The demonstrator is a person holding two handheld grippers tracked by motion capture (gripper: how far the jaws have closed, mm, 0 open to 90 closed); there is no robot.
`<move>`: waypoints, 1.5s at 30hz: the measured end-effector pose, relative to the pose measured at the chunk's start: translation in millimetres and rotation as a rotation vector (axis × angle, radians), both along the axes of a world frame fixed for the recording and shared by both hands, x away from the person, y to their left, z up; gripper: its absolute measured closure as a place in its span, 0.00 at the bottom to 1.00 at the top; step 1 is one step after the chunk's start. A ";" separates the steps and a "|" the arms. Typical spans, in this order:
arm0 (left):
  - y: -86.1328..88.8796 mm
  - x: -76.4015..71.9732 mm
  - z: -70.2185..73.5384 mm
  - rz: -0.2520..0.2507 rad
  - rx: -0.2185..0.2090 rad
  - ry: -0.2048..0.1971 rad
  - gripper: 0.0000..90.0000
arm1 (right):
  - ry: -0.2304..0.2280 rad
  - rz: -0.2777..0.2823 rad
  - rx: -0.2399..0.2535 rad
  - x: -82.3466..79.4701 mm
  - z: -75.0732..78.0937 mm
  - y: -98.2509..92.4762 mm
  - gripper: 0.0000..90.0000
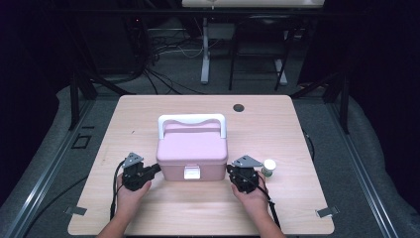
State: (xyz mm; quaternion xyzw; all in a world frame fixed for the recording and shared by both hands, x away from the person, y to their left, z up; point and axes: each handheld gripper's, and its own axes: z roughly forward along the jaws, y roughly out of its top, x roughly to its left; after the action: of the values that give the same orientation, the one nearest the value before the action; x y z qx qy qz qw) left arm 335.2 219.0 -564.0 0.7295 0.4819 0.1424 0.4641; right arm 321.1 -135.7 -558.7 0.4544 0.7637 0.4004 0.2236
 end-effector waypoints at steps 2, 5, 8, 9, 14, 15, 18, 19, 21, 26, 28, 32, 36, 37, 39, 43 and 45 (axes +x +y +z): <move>0.1 -0.1 0.0 0.001 -0.001 0.001 1.00 | -0.005 0.001 0.000 -0.5 -0.1 0.6 1.00; 1.0 -0.6 0.4 0.003 0.000 0.007 1.00 | -0.002 0.006 -0.002 -2.1 0.4 1.4 1.00; 1.7 -1.2 0.4 0.002 -0.003 0.006 1.00 | -0.001 0.016 -0.011 -3.4 0.7 1.3 1.00; 1.7 -1.2 0.4 0.002 -0.003 0.006 1.00 | -0.001 0.016 -0.011 -3.4 0.7 1.3 1.00; 2.6 -2.9 0.6 0.000 -0.007 0.010 1.00 | 0.002 0.028 -0.020 -5.7 1.6 1.8 1.00; 3.2 -3.3 1.1 -0.006 -0.003 0.016 1.00 | 0.001 0.031 -0.022 -6.0 1.6 1.7 1.00; 3.5 -4.4 0.7 -0.009 -0.006 0.012 1.00 | 0.004 0.038 -0.028 -7.7 2.2 1.8 1.00; 3.7 -5.0 0.8 -0.010 -0.007 0.014 1.00 | 0.005 0.038 -0.029 -8.0 2.2 1.8 1.00; 3.7 -5.4 0.7 -0.010 -0.008 0.014 1.00 | 0.002 0.039 -0.028 -8.4 2.1 1.9 1.00; 4.1 -7.7 1.0 -0.015 -0.009 0.017 1.00 | 0.003 0.052 -0.038 -11.0 3.0 1.6 1.00; 4.4 -8.6 1.1 -0.017 -0.009 0.019 1.00 | 0.005 0.055 -0.040 -12.3 3.3 1.7 1.00; 5.1 -9.9 1.5 -0.020 -0.007 0.023 1.00 | 0.009 0.061 -0.051 -13.8 3.9 1.4 1.00; 6.1 -11.4 1.8 -0.029 -0.006 0.023 1.00 | 0.010 0.070 -0.054 -16.2 4.5 1.8 1.00; 6.3 -12.1 2.0 -0.029 -0.007 0.027 1.00 | 0.010 0.070 -0.054 -16.2 4.5 1.8 1.00; 6.5 -13.1 2.1 -0.030 -0.008 0.028 1.00 | 0.010 0.079 -0.059 -17.4 4.8 1.6 1.00; 7.0 -15.2 2.4 -0.035 -0.007 0.027 1.00 | 0.010 0.087 -0.069 -19.2 5.4 2.0 1.00; 7.2 -16.2 2.7 -0.037 -0.004 0.029 1.00 | 0.012 0.087 -0.069 -20.0 5.7 2.3 1.00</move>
State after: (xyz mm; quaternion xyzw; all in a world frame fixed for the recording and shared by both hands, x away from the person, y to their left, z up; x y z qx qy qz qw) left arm 318.9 226.3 -561.3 0.7392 0.4753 0.1225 0.4611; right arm 301.1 -133.4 -553.1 0.4153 0.7973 0.3804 0.2171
